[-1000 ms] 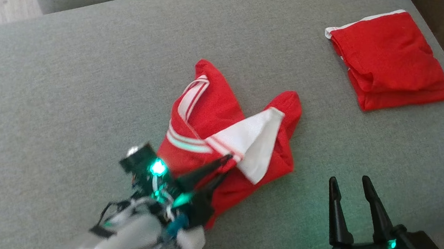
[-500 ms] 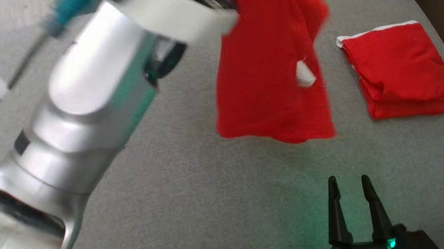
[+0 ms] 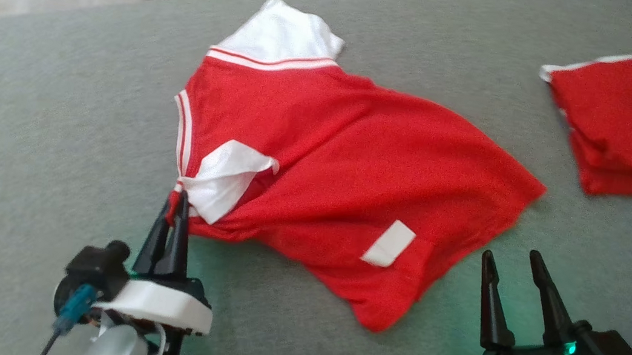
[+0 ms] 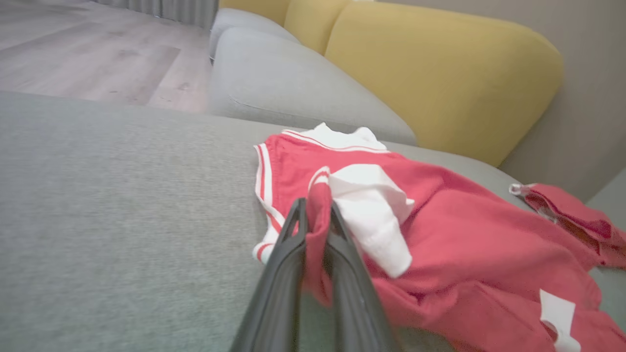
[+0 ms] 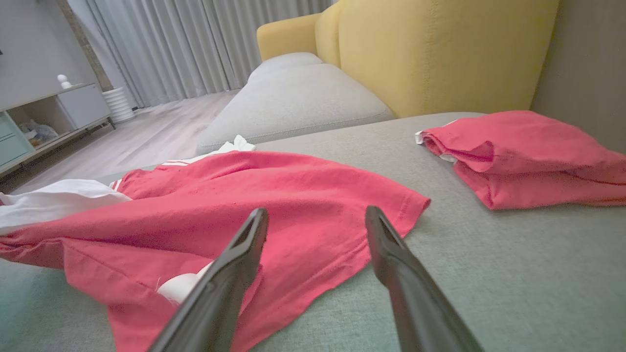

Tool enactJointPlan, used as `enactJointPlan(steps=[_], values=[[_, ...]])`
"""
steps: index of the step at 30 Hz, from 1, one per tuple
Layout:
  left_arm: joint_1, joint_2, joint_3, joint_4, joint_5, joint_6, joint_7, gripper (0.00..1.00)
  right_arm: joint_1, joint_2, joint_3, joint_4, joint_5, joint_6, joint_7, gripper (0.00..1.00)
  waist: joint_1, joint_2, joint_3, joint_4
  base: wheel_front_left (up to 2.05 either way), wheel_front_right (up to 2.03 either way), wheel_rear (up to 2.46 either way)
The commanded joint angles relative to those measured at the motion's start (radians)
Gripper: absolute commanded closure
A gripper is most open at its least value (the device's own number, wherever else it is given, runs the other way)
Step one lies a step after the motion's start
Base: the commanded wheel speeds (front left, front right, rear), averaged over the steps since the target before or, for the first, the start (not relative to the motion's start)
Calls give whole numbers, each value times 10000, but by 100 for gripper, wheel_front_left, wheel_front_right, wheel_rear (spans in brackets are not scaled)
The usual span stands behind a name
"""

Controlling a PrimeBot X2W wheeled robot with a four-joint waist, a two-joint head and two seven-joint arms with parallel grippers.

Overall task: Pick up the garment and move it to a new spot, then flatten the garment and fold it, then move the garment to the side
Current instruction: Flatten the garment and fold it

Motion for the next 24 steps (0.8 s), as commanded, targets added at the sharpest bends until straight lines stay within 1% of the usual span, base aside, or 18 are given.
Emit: enactJointPlan(steps=[1, 2, 3, 4, 7, 9, 11, 14, 16, 17, 18, 19, 21, 24], values=[[-307, -49, 558, -580, 158, 72, -118, 100, -161, -118, 189, -339, -99, -7, -38, 0, 0, 0, 110, 443, 0, 0, 0], [-110, -110, 685, -721, 287, 61, -120, 88, -162, -140, 186, -345, -114, -7, -38, 0, 0, 0, 118, 580, 0, 0, 0], [54, -171, 794, -821, 395, 41, -121, 42, -168, -165, 189, -350, -127, -7, -38, 0, 0, 0, 122, 714, 0, 0, 0], [179, -222, 879, -889, 509, 15, -122, 0, -177, -188, 195, -353, -140, -7, -38, 0, 0, 0, 115, 833, 0, 0, 0], [382, -329, 1074, -1025, 775, -111, -123, 0, -197, -267, 248, -335, -167, -7, -38, 0, 0, 0, 61, 1111, 0, 0, 0], [394, -291, 1231, -1224, 1195, -90, -124, 0, -190, -299, 264, -324, -179, -7, -38, 0, 0, 0, 16, 1238, 0, 0, 0], [286, -55, 1324, -1514, 1796, -67, -124, 0, -175, -322, 265, -322, -187, -7, -38, 0, 0, 0, -9, 1342, 0, 0, 0], [-86, 449, 1405, -1718, 2510, -76, -124, 0, -156, -360, 318, -313, -197, -7, -38, 0, 0, 0, -42, 1428, 0, 0, 0], [-437, 787, 1515, -1637, 2648, -159, -96, 0, -166, -368, 354, -301, -197, -7, -38, 0, 0, 0, -51, 1438, 0, 0, 0], [-437, 787, 1515, -1637, 2648, -159, -96, 0, -166, -368, 354, -301, -197, -7, -38, 0, 0, 0, -51, 1438, 0, 0, 0], [-645, 989, 1572, -1551, 2672, -237, 34, 0, -173, -369, 373, -301, -198, -7, -38, 0, 0, 0, -47, 1432, 0, 0, 0], [-868, 1248, 1540, -1468, 2736, -411, 250, 0, -185, -371, 394, -307, -198, -7, -38, 0, 0, 0, -26, 1415, 0, 0, 0], [-1358, 1732, 1342, -1341, 2771, -996, 785, 0, -211, -375, 418, -318, -194, -7, -38, 0, 0, 0, 34, 1401, 0, 0, 0], [-2163, 2330, 1089, -1137, 2685, -1548, 1668, 0, -247, -413, 507, -285, -186, -7, -38, 0, 0, 0, 137, 1361, 0, 0, 0]])
